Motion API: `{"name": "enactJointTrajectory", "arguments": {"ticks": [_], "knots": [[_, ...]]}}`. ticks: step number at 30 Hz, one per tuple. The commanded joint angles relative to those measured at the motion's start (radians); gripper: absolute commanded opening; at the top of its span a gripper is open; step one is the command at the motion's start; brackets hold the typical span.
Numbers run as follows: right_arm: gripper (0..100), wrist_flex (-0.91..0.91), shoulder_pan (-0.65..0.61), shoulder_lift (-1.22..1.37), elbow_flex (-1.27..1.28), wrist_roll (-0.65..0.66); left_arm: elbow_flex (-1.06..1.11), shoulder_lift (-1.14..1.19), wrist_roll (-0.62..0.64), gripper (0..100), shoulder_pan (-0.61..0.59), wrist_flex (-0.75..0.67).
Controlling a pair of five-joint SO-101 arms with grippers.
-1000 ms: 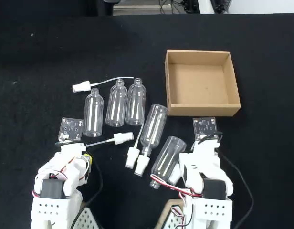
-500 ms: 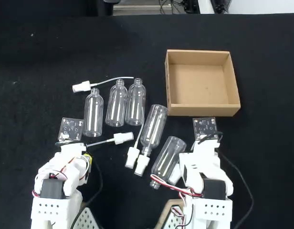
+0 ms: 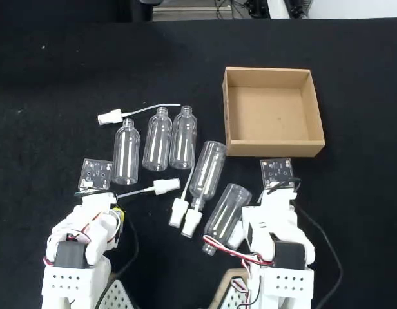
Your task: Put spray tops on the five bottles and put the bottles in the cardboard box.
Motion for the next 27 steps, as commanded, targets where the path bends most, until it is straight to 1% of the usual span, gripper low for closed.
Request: {"name": "enactJointTrajectory", "arguments": {"ticks": [1, 9, 15, 16, 17, 18, 21, 22, 25, 27], "knots": [[1.4, 0.006, -0.011, -0.087, -0.007, -0.002, 0.008, -0.012, -0.006, 9, -0.012, 0.02], [1.5, -0.008, -0.012, -0.091, -0.007, 0.0, 0.008, -0.012, -0.006, 9, -0.012, 0.02], [1.5, -0.241, -0.008, -0.093, -0.025, 0.008, 0.008, -0.012, -0.006, 9, -0.012, 0.02], [1.5, -0.281, -0.008, -0.093, -0.041, 0.025, 0.008, -0.012, -0.006, 9, -0.012, 0.02], [1.5, -0.315, -0.008, -0.093, -0.059, 0.071, 0.008, -0.012, -0.006, 9, -0.012, 0.02], [1.5, -0.345, -0.009, -0.093, -0.079, 0.15, 0.008, -0.012, -0.006, 9, -0.012, 0.02], [1.6, -0.431, -0.023, -0.093, -0.148, 0.446, 0.008, -0.012, -0.006, 9, -0.012, 0.02], [1.6, -0.442, -0.043, -0.093, -0.168, 0.509, 0.008, -0.012, -0.006, 9, -0.012, 0.02], [2.1, -0.405, -0.095, -0.081, -0.252, 0.614, 0.008, -0.012, -0.006, 9, -0.012, 0.02], [8.1, -0.325, -0.097, -0.079, -0.328, 0.657, 0.008, -0.012, -0.006, 9, -0.012, 0.02]]}}
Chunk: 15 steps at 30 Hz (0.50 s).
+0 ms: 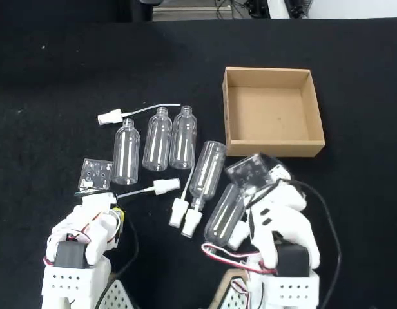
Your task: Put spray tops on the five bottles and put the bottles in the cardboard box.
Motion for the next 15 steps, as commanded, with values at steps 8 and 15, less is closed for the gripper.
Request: {"name": "enactJointTrajectory", "arguments": {"ticks": [8, 15], "knots": [[27.2, 0.362, -0.021, 0.2, -0.496, 0.158, 0.008, -0.012, -0.006, 9, -0.012, 0.02], [27.3, 0.683, -0.025, 0.662, -0.739, 0.54, 0.008, -0.012, -0.006, 9, -0.012, 0.02]]}}
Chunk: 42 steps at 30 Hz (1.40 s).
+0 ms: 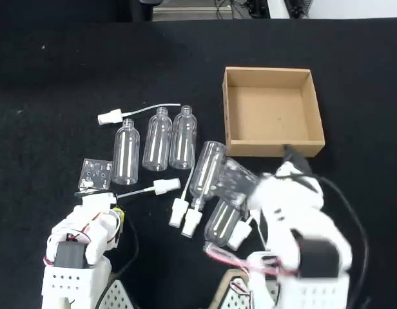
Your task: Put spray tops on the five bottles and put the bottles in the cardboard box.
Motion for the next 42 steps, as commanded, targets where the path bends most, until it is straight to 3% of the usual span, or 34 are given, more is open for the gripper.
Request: {"name": "enactJointTrajectory", "arguments": {"ticks": [1, 7, 12, 17, 22, 31, 42], "knots": [[27.3, 0.137, -0.018, 0.249, -0.136, 0.175, 0.008, -0.012, -0.006, 9, -0.012, 0.02], [27.5, 0.164, -0.044, 0.498, -0.248, 0.344, 0.008, -0.012, -0.006, 9, -0.012, 0.02], [27.5, 0.227, -0.173, 0.584, -0.268, 0.448, 0.008, -0.012, -0.006, 9, -0.012, 0.02], [27.9, 0.23, -0.319, 0.647, -0.254, 0.462, 0.008, -0.012, -0.006, 9, -0.012, 0.02], [35.7, 0.222, -0.405, 0.734, -0.191, 0.462, 0.008, -0.012, -0.006, 9, -0.012, 0.02], [36.0, 0.167, -0.423, 0.898, -0.159, 0.462, 0.008, -0.012, -0.006, 9, -0.012, 0.02], [36.0, -0.064, -0.428, 0.957, -0.021, 0.462, 0.008, -0.012, -0.006, 9, -0.012, 0.02]]}}
